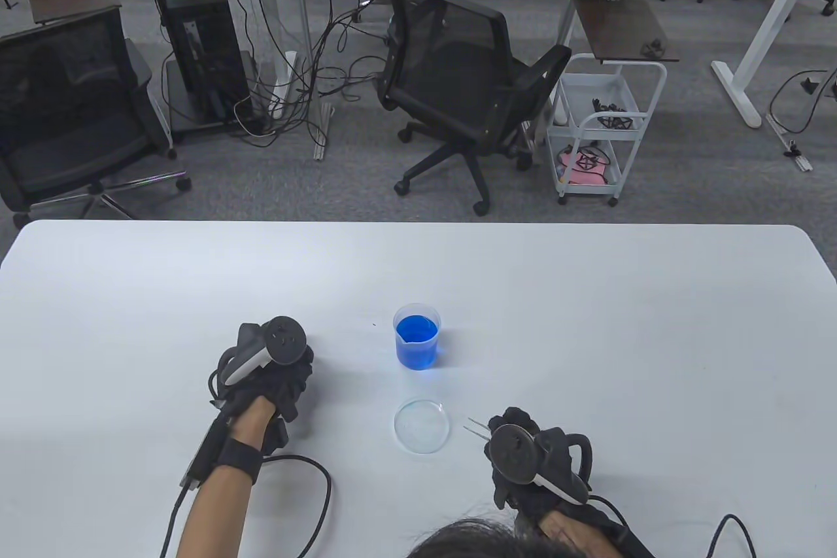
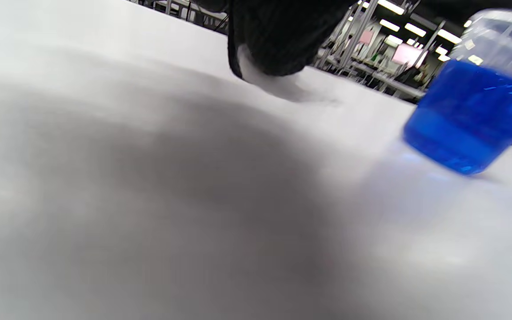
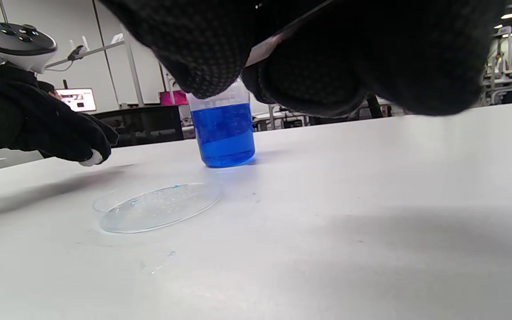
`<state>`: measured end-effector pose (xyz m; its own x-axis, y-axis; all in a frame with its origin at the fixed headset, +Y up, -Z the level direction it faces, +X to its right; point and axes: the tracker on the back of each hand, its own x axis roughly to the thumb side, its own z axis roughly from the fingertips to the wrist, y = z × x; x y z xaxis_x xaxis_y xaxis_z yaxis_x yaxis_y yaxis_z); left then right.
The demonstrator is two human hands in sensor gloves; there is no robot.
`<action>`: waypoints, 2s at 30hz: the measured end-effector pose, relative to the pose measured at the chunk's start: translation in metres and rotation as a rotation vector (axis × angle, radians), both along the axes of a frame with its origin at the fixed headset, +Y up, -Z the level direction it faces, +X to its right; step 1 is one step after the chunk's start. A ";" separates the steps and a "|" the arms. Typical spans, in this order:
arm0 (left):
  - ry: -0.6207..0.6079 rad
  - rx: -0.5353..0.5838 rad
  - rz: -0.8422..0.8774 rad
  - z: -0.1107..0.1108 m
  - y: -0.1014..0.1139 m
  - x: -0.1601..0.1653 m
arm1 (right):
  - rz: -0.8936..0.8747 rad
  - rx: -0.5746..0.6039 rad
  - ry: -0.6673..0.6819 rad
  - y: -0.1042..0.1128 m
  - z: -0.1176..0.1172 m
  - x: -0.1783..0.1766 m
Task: Dip tweezers-held cotton tuft into dye solution and dot onto culture dish
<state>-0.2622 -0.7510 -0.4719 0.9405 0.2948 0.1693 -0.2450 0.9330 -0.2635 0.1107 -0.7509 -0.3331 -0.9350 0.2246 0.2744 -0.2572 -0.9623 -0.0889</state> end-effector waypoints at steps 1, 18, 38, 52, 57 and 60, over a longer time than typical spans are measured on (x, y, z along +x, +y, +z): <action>-0.009 0.010 0.028 0.006 0.003 0.001 | -0.013 0.008 0.009 0.000 0.001 -0.001; -0.302 0.219 0.435 0.131 0.021 0.072 | -0.217 0.063 0.243 0.007 0.038 -0.042; -0.374 0.159 0.591 0.146 0.005 0.098 | -0.322 0.080 0.237 0.005 0.037 -0.047; -0.422 0.194 0.362 0.152 0.007 0.107 | -0.277 0.032 0.251 0.006 0.038 -0.047; -0.423 0.160 0.343 0.152 0.006 0.105 | -0.279 0.021 0.253 0.006 0.038 -0.046; -0.420 0.153 0.322 0.152 0.007 0.106 | -0.277 0.019 0.249 0.006 0.038 -0.045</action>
<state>-0.1557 -0.7445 -0.3203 0.6489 0.4992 0.5743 -0.4276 0.8635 -0.2674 0.0654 -0.7445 -0.2954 -0.7434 0.4523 0.4927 -0.5237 -0.8519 -0.0082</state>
